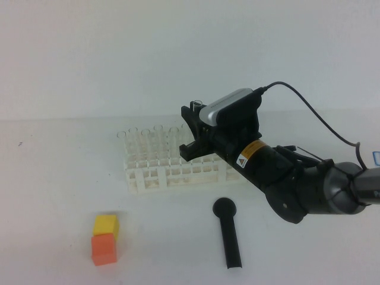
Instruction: Place the test tubes
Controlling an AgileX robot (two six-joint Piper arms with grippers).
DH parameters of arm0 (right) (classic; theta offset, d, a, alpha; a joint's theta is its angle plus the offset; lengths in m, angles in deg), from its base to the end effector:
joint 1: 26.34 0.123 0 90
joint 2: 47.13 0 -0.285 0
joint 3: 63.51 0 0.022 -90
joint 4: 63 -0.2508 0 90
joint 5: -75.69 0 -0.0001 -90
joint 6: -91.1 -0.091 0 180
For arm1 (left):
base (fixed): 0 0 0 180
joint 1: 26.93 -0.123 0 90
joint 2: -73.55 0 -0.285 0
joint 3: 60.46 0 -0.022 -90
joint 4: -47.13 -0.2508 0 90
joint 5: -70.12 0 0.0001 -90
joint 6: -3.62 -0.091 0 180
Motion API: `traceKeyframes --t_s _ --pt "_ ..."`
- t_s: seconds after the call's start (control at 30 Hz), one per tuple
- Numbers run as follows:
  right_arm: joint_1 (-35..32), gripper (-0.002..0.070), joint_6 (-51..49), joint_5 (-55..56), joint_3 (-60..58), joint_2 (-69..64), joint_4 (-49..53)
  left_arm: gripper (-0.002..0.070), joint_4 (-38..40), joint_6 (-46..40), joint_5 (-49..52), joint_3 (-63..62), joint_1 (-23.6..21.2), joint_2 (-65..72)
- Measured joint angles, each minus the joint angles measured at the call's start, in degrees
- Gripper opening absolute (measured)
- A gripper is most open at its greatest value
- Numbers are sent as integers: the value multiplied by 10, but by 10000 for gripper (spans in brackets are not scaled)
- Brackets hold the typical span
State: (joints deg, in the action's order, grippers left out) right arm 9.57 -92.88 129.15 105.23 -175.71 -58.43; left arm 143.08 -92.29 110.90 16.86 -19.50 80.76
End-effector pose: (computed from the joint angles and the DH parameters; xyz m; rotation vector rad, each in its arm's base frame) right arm 0.3586 0.2668 0.1738 -0.5071 1.4498 0.5669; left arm 0.0248 -0.0629 0.2173 0.6564 1.3045 -0.6219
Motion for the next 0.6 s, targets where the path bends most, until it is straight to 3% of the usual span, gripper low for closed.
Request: traceKeyframes --t_s 0.23,0.6 --pt "0 328 3 0 0 0 -22 -1 0 0 0 0 0 0" --pt "0 356 17 -24 0 30 -20 -1 0 0 0 0 0 0"
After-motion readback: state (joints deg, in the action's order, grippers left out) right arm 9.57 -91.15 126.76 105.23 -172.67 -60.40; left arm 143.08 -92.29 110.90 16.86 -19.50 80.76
